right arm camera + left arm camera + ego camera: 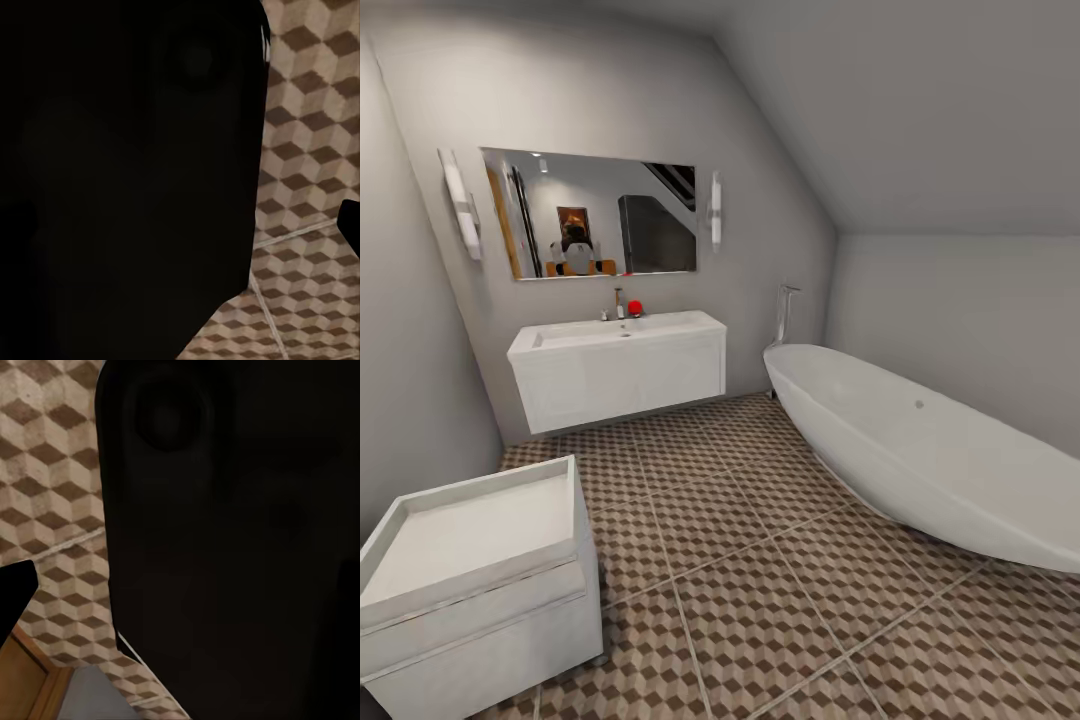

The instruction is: Take the four mousetraps from the cabinet in the bathroom and place them on the bathroom floor. Make sure all four end up on the same floor surface, and ensure that at least two of them are either under or directly next to the same bathroom sink.

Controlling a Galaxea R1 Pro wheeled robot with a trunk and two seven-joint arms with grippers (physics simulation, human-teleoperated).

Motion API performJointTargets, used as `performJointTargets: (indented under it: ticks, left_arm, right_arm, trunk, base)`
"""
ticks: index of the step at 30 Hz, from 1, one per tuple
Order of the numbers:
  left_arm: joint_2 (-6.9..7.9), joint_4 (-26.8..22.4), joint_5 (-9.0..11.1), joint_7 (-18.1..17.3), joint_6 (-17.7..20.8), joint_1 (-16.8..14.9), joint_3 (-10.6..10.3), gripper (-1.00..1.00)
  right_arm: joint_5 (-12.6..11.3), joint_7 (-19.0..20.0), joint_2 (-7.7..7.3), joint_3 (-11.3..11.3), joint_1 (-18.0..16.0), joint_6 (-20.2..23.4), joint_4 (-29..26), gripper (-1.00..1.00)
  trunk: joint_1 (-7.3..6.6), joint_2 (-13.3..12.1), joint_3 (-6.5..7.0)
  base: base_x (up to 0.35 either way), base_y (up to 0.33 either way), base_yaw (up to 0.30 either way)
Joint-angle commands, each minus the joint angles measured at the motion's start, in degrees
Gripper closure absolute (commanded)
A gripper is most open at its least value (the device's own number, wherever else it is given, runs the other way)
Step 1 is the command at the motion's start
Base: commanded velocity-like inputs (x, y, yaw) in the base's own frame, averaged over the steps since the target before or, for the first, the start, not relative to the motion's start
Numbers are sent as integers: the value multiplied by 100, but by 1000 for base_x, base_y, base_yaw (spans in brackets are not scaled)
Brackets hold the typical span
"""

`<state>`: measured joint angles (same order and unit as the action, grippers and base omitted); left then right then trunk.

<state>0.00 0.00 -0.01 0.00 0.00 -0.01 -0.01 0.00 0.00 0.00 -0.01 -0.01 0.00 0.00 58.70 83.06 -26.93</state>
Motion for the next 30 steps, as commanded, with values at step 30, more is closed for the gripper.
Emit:
performJointTargets:
  ticks: [30]
  left_arm:
    - [172,-35,26,27,-9,143,9,-100]
  right_arm:
    - [35,-35,18,54,-208,-18,-133,-100]
  trunk:
    - [3,2,0]
  base:
    - [0,0,0]
